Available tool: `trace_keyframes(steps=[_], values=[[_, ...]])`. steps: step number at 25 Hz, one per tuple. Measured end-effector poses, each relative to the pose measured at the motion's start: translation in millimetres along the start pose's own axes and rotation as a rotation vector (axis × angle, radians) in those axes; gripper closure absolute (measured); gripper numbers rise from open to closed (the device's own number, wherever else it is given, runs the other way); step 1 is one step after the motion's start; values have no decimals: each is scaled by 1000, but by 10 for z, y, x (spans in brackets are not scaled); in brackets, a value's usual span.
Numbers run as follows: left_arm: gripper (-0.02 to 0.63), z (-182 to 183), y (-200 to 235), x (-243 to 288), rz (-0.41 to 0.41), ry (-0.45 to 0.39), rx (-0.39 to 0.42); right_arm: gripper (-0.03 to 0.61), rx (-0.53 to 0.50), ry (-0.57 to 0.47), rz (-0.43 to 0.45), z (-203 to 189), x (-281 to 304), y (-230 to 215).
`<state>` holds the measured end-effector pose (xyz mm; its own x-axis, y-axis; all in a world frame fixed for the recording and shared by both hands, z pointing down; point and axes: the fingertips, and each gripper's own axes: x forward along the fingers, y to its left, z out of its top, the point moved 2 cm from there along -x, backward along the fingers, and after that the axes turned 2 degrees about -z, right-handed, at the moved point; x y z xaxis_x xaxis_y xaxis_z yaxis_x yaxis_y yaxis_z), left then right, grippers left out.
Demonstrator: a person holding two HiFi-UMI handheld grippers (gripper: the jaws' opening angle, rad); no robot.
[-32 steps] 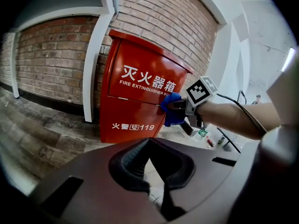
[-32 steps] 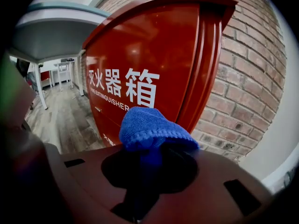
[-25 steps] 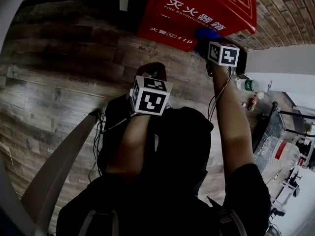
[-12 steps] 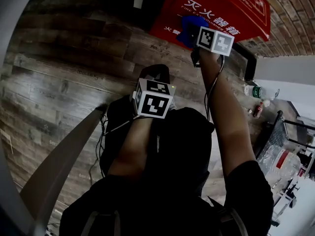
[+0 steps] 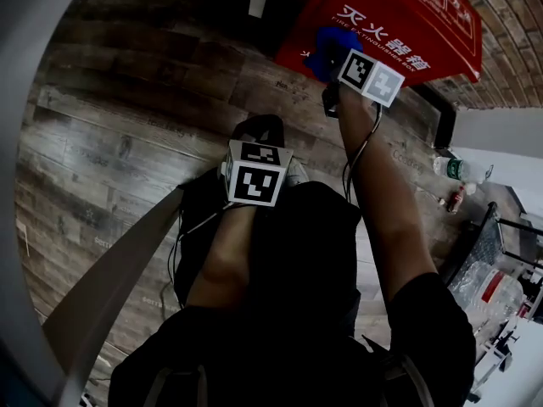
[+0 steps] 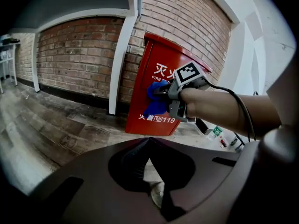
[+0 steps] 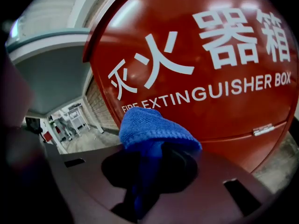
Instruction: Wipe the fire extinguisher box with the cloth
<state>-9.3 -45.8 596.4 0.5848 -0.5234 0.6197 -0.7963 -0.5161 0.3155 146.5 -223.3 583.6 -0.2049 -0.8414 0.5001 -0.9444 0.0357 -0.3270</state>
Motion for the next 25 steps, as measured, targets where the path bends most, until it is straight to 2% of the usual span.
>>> trace_keyframes(steps=[5,9,15,21,25], values=[[609,7,43,33,8,3,-10,482,17,-33,9,-2,-19,40],[609,23,61,70,10,5,-12,482,-66,-40,88,1,35,397],[609,13,170,72,27,15,-17,482,-107,32,139,-16,394,720],[609,-1,275,110,35,27,-42,482,-39,115,92,-278,537,496],[609,9,221,168,12,34,-14,482,-125,167,71,-430,506,218]])
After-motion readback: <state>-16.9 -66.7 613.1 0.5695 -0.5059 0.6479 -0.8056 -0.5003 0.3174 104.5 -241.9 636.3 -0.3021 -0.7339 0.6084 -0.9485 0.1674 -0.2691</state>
